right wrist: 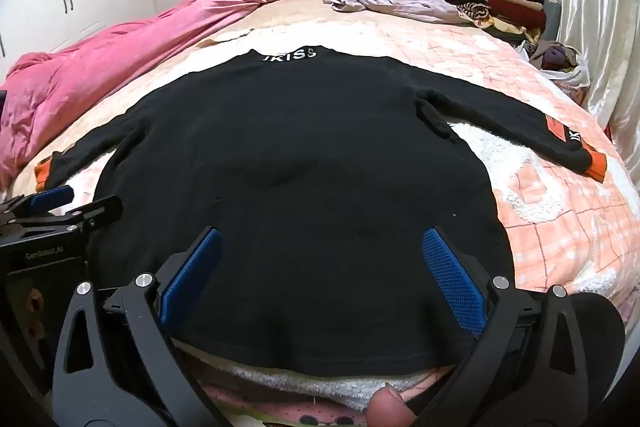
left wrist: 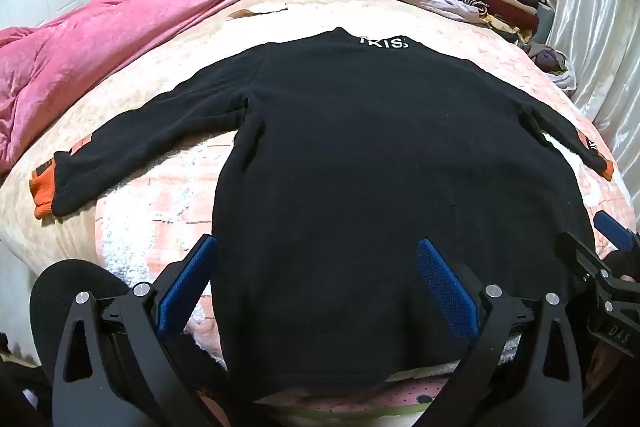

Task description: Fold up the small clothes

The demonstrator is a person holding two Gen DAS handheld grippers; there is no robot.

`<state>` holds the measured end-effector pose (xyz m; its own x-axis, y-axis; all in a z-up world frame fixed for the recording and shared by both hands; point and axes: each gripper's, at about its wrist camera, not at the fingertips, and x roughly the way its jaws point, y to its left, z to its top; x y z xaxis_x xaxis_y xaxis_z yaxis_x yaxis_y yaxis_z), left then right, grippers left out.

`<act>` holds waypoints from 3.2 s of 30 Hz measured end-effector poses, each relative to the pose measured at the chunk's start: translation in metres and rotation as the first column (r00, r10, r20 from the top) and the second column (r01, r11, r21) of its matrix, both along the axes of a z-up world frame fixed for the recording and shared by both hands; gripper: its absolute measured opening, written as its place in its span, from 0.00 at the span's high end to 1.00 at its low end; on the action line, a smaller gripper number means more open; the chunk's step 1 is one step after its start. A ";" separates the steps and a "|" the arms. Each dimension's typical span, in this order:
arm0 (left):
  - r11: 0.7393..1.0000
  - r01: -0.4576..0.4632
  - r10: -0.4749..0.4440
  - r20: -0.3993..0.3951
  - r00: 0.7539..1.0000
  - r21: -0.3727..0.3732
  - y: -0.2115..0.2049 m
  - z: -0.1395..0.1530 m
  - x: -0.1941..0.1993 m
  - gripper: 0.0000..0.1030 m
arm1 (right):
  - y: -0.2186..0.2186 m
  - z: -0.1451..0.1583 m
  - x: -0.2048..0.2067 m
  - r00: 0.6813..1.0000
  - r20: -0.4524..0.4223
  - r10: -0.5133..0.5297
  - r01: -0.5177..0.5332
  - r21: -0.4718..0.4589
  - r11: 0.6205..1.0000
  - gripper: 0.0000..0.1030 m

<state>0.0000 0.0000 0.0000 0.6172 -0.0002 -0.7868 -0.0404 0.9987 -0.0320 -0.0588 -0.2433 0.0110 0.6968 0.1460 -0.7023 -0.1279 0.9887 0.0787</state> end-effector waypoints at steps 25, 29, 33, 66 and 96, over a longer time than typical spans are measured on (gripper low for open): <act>1.000 0.004 -0.004 0.016 1.000 0.013 -0.002 0.001 -0.002 0.04 | 0.003 0.001 -0.001 1.000 -0.002 0.003 -0.003 -0.013 1.000 0.08; 1.000 0.007 -0.007 0.019 1.000 0.014 -0.001 0.001 -0.003 0.04 | 0.003 0.001 -0.001 1.000 -0.001 0.002 -0.002 -0.015 1.000 0.08; 1.000 0.006 -0.007 0.019 1.000 0.015 -0.001 0.001 -0.003 0.04 | 0.004 0.001 -0.001 1.000 -0.001 0.002 -0.002 -0.016 1.000 0.08; 1.000 0.004 -0.004 0.033 0.999 0.012 -0.004 0.004 -0.002 0.04 | 0.005 0.005 0.001 1.000 0.000 -0.003 0.003 -0.023 1.000 0.08; 0.997 0.073 -0.073 0.020 0.997 0.029 -0.040 0.019 0.087 0.04 | -0.031 0.028 0.102 0.998 -0.037 -0.056 0.054 -0.031 0.998 0.08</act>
<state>0.0865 -0.0404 0.0195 0.6329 -0.0235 -0.7739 0.0330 0.9994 -0.0033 0.0436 -0.2746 0.0393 0.6758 0.0864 -0.7320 -0.0707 0.9961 0.0523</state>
